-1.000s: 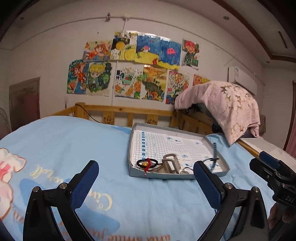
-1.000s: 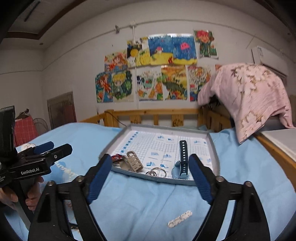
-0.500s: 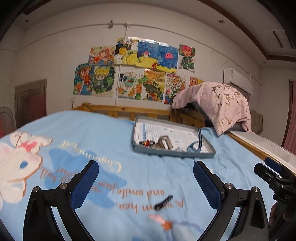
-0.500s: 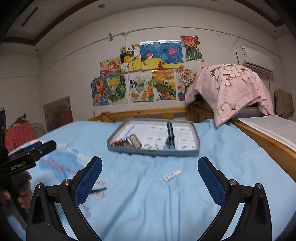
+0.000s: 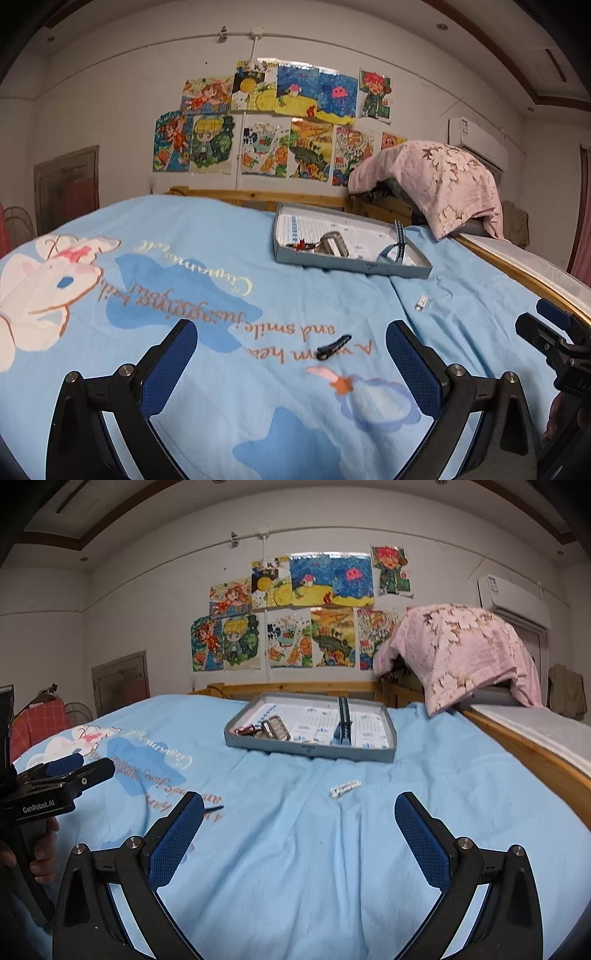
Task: Organize jewelry
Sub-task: 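Withdraw both tools from the tray toward the black and white hair clips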
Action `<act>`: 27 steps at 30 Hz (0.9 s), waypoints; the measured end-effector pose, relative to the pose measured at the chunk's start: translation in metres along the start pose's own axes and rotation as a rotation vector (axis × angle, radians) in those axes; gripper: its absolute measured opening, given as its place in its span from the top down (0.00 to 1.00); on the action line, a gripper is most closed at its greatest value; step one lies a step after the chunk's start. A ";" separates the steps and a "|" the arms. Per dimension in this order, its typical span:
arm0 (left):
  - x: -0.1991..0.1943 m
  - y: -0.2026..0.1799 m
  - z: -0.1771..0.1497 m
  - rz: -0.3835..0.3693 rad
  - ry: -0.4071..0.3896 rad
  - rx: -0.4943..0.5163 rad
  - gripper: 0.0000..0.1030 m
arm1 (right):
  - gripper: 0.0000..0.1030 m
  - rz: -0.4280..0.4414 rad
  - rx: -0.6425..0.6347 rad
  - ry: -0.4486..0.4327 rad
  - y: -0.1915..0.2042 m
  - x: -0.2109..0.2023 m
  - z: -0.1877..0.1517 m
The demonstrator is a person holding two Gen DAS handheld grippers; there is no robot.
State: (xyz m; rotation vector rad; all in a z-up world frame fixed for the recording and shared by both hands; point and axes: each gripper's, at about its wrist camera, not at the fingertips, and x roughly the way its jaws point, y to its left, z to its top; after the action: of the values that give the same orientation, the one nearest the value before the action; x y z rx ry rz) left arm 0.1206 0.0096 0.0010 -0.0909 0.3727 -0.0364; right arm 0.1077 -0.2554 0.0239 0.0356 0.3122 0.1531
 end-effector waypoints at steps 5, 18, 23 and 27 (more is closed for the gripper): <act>0.004 -0.001 -0.005 0.003 0.027 0.004 0.00 | 0.01 -0.012 0.011 0.001 -0.005 0.001 -0.001; 0.019 -0.011 -0.008 -0.009 0.075 0.025 0.00 | 0.01 -0.011 0.020 0.013 -0.005 0.012 -0.003; 0.026 -0.013 -0.007 0.008 0.093 0.019 0.00 | 0.01 -0.012 0.022 0.008 -0.006 0.014 -0.003; 0.028 -0.014 -0.006 0.011 0.093 0.023 0.00 | 0.01 -0.016 0.027 0.005 -0.008 0.018 -0.002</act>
State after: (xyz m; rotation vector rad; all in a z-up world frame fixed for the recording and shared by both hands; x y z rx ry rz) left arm 0.1437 -0.0060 -0.0136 -0.0643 0.4653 -0.0338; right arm 0.1249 -0.2601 0.0165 0.0594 0.3191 0.1334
